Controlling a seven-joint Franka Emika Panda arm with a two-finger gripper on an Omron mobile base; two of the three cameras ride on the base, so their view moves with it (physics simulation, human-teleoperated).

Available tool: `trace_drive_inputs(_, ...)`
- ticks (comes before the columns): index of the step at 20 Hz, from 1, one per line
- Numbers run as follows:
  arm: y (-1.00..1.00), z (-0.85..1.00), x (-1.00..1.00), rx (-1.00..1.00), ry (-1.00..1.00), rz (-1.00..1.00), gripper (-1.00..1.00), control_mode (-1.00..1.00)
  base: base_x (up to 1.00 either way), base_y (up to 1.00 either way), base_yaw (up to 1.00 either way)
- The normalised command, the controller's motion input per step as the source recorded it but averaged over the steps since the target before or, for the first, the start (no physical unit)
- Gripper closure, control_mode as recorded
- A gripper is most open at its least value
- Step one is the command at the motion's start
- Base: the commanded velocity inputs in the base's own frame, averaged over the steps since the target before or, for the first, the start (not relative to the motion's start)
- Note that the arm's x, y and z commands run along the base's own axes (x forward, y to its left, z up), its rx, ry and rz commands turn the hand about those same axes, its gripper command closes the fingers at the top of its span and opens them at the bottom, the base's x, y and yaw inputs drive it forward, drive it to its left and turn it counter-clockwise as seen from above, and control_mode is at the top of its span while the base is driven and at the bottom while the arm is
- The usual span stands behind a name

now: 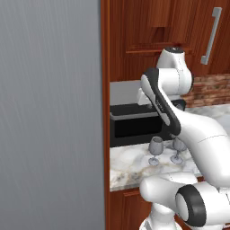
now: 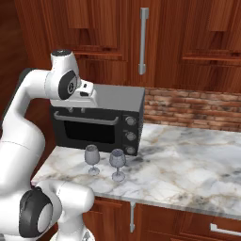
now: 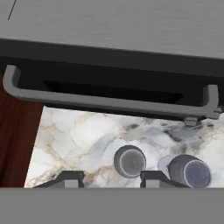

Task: Retrieve the wine glasses from the counter and place one next to each plate.

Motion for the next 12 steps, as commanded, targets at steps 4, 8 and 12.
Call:
trace_drive_inputs(4, -0.02, 0.00, -0.29, 0.03, -0.06, 0.00, -1.00, -1.00, 0.00, 0.00, 0.00)
trace_drive_inputs(8, -0.19, 0.00, -0.72, 0.09, -0.17, -0.02, -1.00, -1.00, 0.00, 0.00, 0.00)
trace_drive_inputs(12, -0.39, 0.00, -1.00, 0.18, -0.41, -0.07, -1.00, -1.00, 0.00, 0.00, 0.00)
